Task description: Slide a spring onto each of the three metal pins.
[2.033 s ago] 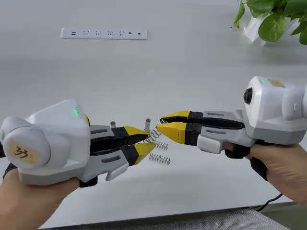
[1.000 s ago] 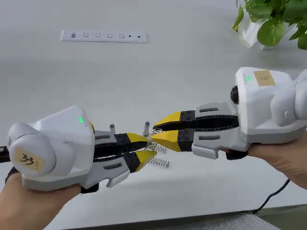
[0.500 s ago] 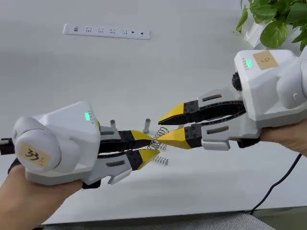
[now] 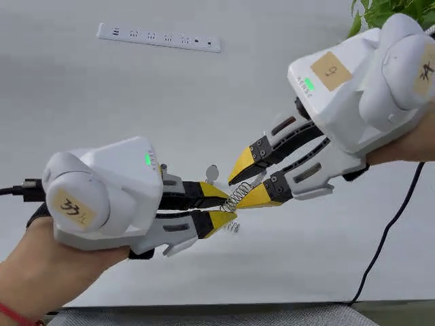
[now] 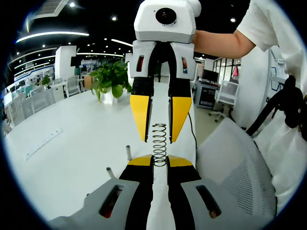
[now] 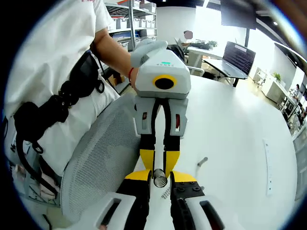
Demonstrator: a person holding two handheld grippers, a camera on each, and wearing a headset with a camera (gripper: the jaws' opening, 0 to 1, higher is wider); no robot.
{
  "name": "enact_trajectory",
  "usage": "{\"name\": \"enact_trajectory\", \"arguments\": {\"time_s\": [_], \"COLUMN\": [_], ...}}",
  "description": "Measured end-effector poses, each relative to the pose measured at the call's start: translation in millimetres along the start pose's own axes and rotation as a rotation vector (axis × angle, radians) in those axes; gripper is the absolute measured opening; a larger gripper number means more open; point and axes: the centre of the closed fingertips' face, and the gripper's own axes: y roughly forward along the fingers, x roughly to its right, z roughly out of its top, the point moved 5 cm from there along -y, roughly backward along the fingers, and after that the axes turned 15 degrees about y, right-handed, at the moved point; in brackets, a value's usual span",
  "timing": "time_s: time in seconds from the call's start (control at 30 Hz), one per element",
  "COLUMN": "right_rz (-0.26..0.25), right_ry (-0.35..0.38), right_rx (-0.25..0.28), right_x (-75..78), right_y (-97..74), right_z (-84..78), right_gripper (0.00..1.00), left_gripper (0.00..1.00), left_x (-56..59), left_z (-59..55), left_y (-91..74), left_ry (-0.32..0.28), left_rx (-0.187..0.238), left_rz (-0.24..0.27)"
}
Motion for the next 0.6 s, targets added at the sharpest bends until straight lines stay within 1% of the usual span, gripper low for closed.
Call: {"name": "enact_trajectory", "arguments": {"time_s": [0.1,0.13,0.17,0.3,0.6], "right_rz": [0.027,0.030,0.033,0.045,0.046], "right_ry": [-0.020,-0.040,-0.045,-0.052,-0.059], "right_rx": [-0.047,-0.068,-0.076,-0.089,-0.106], "right_x": [-1.0,-0.9,-1.1,-0.2,0.1], "right_y": [3.8,5.1,5.9,7.6,9.3], "right_z": [-2.0,-2.7,-2.9,-2.9,-3.3], "right_gripper": [0.10,0.10,0.10,0.09,0.07], "left_gripper": [0.06,0.06,0.06,0.06,0.06], "left_x": [0.3,0.5,0.4,-0.2,-1.3], "left_z": [-0.4,-0.6,-0.7,-1.1,-0.9], "left_y": [1.1,1.3,1.4,1.2,1.1], "left_ry": [0.003,0.003,0.004,0.003,0.001], "left_rx": [0.000,0.000,0.000,0.003,0.011], "left_rz": [-0.005,-0.007,-0.007,-0.007,-0.007]}}
